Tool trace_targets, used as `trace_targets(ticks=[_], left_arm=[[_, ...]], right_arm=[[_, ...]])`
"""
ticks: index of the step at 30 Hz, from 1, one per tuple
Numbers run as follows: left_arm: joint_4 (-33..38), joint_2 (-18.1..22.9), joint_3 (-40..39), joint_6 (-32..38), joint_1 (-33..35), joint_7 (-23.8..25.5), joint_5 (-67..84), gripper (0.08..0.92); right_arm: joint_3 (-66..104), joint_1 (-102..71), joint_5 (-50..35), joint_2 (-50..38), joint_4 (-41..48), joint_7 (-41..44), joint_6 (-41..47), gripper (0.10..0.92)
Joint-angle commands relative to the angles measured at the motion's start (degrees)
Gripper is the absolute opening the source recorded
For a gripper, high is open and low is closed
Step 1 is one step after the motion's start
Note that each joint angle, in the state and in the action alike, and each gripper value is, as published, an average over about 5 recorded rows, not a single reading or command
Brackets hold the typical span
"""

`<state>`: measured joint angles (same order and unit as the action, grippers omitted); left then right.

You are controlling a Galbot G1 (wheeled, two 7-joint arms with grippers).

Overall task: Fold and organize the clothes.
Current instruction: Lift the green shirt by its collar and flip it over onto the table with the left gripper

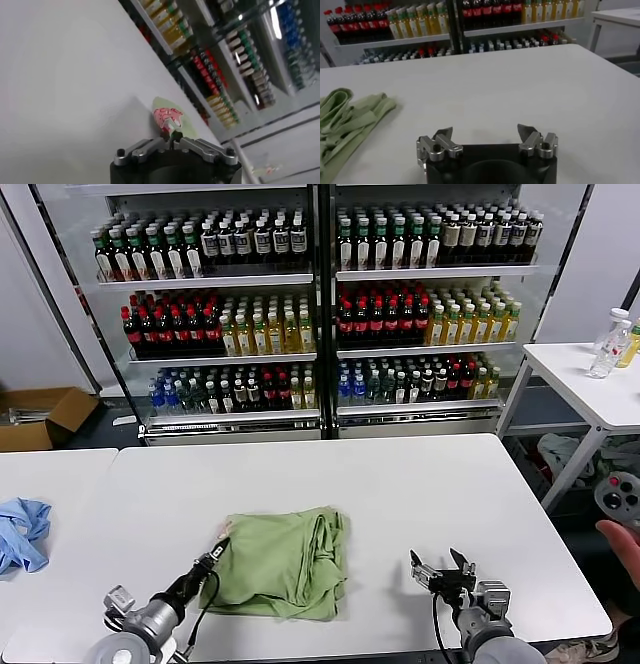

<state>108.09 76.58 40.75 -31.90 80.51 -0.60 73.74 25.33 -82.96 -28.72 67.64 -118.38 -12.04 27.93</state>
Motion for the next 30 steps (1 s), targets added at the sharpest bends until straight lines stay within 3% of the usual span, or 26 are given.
trace_targets(ticks=[1,7,9,12,15,18,23,30], left_arm=[[3.7,-3.8,15.5,-0.9,-1.2,-0.8,10.8,0.088],[9.3,-15.3,27.1,-1.3,-1.5,-1.4,4.9,0.088],[12.4,-17.3,27.3,-1.3,-1.3,-1.9,1.5,0.088],[17.5,-17.7,21.5,-1.3,-0.7,-3.1,-5.0,0.088],[20.9,-15.1,9.4,-1.3,-0.9,-5.4,-13.6,0.088],[20.0,-11.1,-5.4,-1.2,-3.5,-8.7,-24.1,0.088],[11.9,-3.4,-21.1,-1.3,-11.7,-16.0,-28.5,0.088],[-3.1,8.0,-33.5,-1.2,-23.1,-22.2,-29.3,0.088]], right_arm=[[0.0,0.0,-0.3,-0.2,-0.5,0.0,0.0,0.823],[-0.4,0.1,-0.5,-0.1,-1.2,0.0,-0.1,0.823],[-0.5,-0.2,-0.5,-0.1,-1.7,0.1,-0.2,0.823],[-0.3,-0.8,-0.6,-0.1,-2.5,0.1,-0.3,0.823],[0.3,-1.7,-0.8,-0.4,-3.6,0.1,-0.4,0.823],[1.3,-2.6,-1.0,-0.9,-4.9,0.1,-0.4,0.823],[2.9,-3.8,-1.0,-0.9,-7.2,0.0,-0.2,0.823],[5.6,-6.5,-0.4,-0.6,-9.3,0.0,-0.2,0.823]])
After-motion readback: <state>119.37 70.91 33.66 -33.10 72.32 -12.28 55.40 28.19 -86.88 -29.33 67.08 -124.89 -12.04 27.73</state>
